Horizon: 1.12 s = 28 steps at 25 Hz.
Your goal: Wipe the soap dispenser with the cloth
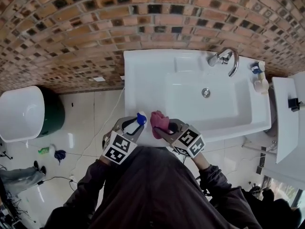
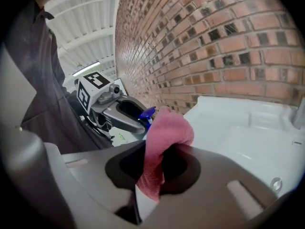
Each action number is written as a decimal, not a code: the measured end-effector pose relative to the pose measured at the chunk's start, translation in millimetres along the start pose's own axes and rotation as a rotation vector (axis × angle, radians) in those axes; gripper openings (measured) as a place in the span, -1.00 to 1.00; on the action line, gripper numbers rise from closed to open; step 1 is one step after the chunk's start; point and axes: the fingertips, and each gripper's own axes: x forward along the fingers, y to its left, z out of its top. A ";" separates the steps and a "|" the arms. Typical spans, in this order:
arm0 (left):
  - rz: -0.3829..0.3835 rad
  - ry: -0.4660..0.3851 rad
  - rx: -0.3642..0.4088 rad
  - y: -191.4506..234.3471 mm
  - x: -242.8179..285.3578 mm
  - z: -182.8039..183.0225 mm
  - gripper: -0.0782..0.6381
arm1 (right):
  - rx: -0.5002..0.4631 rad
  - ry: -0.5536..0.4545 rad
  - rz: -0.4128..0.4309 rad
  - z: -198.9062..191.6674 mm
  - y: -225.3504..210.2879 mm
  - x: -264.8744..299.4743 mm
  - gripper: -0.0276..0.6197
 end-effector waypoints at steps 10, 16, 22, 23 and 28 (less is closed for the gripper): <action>0.040 -0.104 -0.010 -12.8 -27.8 7.3 -0.78 | -0.125 -0.062 -0.025 19.4 34.0 -16.8 -0.74; 0.043 -0.155 0.008 -22.5 -32.7 15.2 -0.78 | -0.163 -0.067 0.002 25.3 44.4 -16.1 -0.74; 0.021 -0.165 0.007 -28.4 -32.6 17.8 -0.78 | -0.187 -0.056 0.010 24.4 49.8 -14.9 -0.74; 0.017 -0.165 0.007 -28.9 -32.9 17.9 -0.78 | -0.188 -0.054 0.012 24.4 50.4 -14.4 -0.74; 0.008 -0.161 0.004 -29.7 -33.0 17.6 -0.78 | -0.192 -0.054 0.013 25.6 51.1 -13.7 -0.74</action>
